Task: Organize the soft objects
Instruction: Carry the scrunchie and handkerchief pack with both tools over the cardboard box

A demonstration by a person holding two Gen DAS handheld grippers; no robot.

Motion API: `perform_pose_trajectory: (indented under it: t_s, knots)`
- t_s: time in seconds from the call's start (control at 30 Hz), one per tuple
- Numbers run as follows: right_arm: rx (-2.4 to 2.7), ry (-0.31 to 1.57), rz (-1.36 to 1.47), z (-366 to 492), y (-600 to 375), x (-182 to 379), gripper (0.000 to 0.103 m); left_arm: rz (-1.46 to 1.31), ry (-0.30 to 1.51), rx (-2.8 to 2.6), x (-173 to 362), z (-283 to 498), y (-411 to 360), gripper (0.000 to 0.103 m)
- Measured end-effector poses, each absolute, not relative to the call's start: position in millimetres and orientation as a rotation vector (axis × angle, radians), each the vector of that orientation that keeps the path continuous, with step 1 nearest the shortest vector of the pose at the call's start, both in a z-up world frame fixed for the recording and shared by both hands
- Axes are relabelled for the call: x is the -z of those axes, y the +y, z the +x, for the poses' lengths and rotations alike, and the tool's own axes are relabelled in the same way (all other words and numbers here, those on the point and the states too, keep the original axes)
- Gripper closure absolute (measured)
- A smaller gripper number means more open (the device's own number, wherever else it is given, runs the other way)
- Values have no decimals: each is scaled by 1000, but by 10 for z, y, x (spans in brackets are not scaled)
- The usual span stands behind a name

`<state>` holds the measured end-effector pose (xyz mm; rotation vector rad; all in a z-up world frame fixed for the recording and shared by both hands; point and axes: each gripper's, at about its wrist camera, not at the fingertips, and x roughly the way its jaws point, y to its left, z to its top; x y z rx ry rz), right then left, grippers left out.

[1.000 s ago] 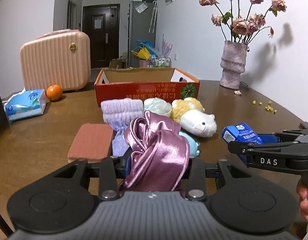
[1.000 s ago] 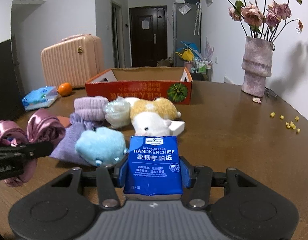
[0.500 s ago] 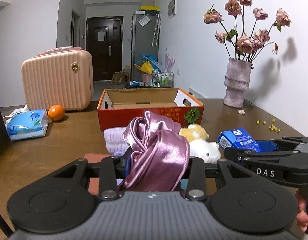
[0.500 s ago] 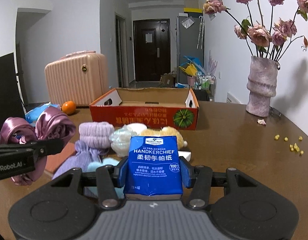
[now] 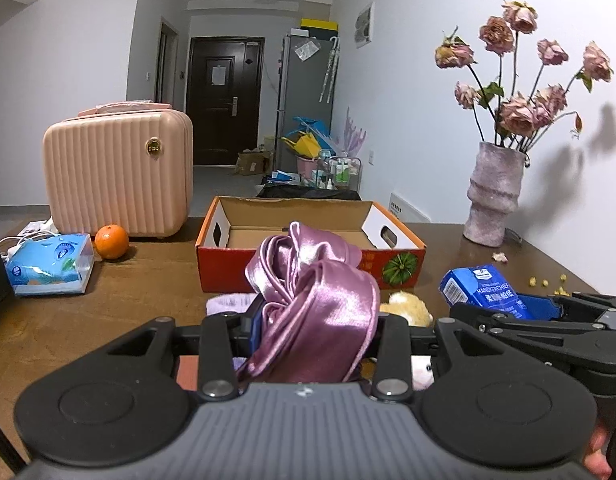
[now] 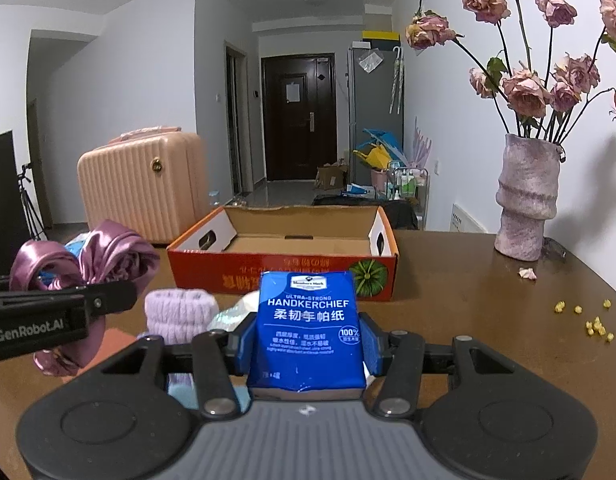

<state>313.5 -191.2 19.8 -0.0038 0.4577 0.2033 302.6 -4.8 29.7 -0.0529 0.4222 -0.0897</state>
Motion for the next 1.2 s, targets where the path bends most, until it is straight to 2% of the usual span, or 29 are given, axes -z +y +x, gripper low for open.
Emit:
perform_pose_trajectory:
  t_s: [1.2]
  knots:
    - [-204, 432, -5, 4533, -1759, -244, 53, -157, 431, 33, -428, 4468, 28, 64]
